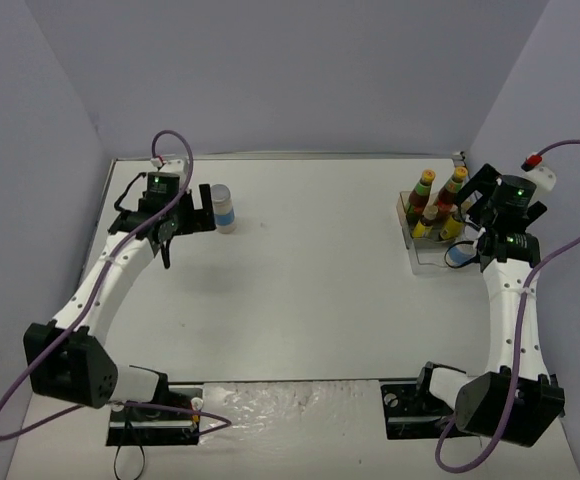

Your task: Organize the condiment bottles

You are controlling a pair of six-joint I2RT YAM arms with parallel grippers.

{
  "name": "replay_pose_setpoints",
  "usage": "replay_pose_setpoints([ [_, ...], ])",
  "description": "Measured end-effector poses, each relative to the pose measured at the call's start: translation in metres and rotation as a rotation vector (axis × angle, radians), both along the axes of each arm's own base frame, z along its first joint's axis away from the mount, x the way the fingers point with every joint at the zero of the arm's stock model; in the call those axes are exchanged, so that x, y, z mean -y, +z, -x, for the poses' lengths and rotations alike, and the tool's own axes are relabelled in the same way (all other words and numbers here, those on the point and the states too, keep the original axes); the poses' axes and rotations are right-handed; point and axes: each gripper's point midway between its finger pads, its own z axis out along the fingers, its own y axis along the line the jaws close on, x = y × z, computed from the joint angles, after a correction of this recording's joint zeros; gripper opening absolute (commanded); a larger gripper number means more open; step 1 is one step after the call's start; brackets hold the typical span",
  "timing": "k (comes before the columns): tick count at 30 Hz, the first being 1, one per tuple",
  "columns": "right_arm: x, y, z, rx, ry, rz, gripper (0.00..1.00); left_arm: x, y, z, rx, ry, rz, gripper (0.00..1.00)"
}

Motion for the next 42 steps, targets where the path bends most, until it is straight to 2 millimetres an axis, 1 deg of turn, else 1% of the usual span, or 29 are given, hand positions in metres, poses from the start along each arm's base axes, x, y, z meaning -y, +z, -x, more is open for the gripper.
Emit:
replay_pose_setpoints([
  [2, -0.019, 0.010, 0.002, 0.025, 0.061, 0.005, 1.00, 0.007, 0.006, -0.023, 0.013, -0.018, 0.002, 0.97],
  [5, -0.044, 0.020, 0.005, 0.048, 0.153, 0.007, 1.00, 0.019, 0.013, -0.061, 0.043, -0.048, 0.012, 0.97],
  [7, -0.054, 0.026, 0.009, 0.064, 0.194, 0.008, 1.00, 0.026, 0.006, -0.079, 0.034, -0.065, 0.015, 0.97],
  [10, -0.065, 0.027, 0.016, 0.075, 0.247, 0.014, 1.00, 0.033, -0.008, -0.101, 0.011, -0.084, 0.007, 0.97],
  [13, -0.074, 0.023, 0.021, 0.070, 0.293, 0.011, 1.00, 0.035, -0.028, -0.116, -0.027, -0.091, -0.008, 0.97],
  [15, -0.080, 0.015, 0.023, 0.057, 0.325, 0.004, 1.00, 0.037, -0.040, -0.126, -0.052, -0.096, -0.019, 0.97],
  [17, -0.086, 0.008, 0.026, 0.040, 0.352, -0.003, 1.00, 0.039, -0.050, -0.134, -0.071, -0.100, -0.028, 0.92],
  [20, -0.091, 0.001, 0.028, 0.023, 0.383, -0.006, 1.00, 0.040, -0.062, -0.139, -0.098, -0.104, -0.036, 0.70],
  [22, -0.094, -0.001, 0.030, 0.015, 0.399, -0.006, 1.00, 0.041, -0.068, -0.141, -0.111, -0.106, -0.038, 0.52],
  [23, -0.095, -0.001, 0.031, 0.016, 0.406, -0.004, 1.00, 0.042, -0.070, -0.140, -0.116, -0.110, -0.035, 0.43],
  [24, -0.097, -0.001, 0.032, 0.017, 0.414, -0.003, 1.00, 0.043, -0.071, -0.140, -0.121, -0.115, -0.033, 0.37],
  [25, -0.098, 0.000, 0.032, 0.019, 0.420, -0.001, 1.00, 0.045, -0.071, -0.139, -0.123, -0.119, -0.034, 0.32],
  [27, -0.100, 0.001, 0.033, 0.024, 0.433, 0.005, 1.00, 0.048, -0.072, -0.137, -0.128, -0.127, -0.036, 0.25],
  [30, -0.103, 0.003, 0.035, 0.025, 0.453, 0.015, 1.00, 0.059, -0.072, -0.132, -0.133, -0.150, -0.042, 0.23],
  [32, -0.105, 0.002, 0.035, 0.022, 0.463, 0.018, 1.00, 0.073, -0.072, -0.125, -0.140, -0.181, -0.044, 0.23],
  [35, -0.108, 0.001, 0.036, 0.017, 0.482, 0.022, 1.00, 0.100, -0.073, -0.104, -0.146, -0.244, -0.053, 0.23],
  [37, -0.110, 0.000, 0.036, 0.014, 0.495, 0.023, 1.00, 0.126, -0.073, -0.082, -0.157, -0.303, -0.060, 0.23],
  [40, -0.115, -0.003, 0.037, 0.006, 0.519, 0.020, 1.00, 0.175, -0.074, -0.043, -0.167, -0.419, -0.070, 0.24],
  [42, -0.118, -0.006, 0.038, -0.002, 0.533, 0.019, 1.00, 0.211, -0.074, -0.015, -0.167, -0.506, -0.076, 0.28],
])
